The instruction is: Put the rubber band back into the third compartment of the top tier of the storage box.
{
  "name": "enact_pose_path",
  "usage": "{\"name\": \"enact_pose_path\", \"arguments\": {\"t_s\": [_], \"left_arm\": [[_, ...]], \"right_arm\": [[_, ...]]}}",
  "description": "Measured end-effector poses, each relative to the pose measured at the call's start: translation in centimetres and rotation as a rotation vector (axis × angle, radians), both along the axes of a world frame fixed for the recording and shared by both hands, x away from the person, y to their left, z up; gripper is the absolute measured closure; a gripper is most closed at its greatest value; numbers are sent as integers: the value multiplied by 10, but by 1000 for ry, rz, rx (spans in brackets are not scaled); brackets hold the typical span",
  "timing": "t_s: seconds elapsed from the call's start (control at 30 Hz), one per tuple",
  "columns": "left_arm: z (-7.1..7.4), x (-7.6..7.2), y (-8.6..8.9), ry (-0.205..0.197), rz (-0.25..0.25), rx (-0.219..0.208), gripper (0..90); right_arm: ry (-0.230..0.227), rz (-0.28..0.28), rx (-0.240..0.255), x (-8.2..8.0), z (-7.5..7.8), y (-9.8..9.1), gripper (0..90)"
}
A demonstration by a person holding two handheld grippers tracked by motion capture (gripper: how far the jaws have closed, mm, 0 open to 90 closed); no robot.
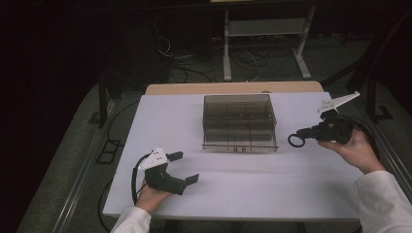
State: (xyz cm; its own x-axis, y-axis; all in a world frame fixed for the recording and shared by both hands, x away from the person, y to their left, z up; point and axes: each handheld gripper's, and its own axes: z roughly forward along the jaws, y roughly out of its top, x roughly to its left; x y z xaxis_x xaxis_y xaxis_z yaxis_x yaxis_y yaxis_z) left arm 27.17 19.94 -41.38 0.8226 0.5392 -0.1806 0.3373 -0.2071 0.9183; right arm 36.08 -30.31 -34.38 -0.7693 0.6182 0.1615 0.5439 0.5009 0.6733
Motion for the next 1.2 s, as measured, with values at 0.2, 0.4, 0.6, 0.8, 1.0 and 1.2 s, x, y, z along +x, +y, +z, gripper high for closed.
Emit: {"name": "enact_pose_path", "arguments": {"t_s": [0.2, 0.4, 0.6, 0.8, 1.0, 1.2], "left_arm": [[0, 0, 0, 0, 0, 0, 0], [0, 0, 0, -2, -1, 2, 0], [0, 0, 0, -1, -1, 1, 0], [0, 0, 0, -2, -1, 1, 0], [0, 0, 1, -3, -2, 2, 0], [0, 0, 0, -2, -2, 1, 0]], "right_arm": [[-12, 13, -2, 2, 7, 5, 866], [-20, 30, -6, 3, 11, 12, 866], [-32, 50, -5, 4, 16, 20, 866], [-42, 71, -6, 5, 22, 28, 865], [-46, 89, -5, 6, 23, 37, 865], [-50, 105, -5, 8, 26, 45, 866]]}}
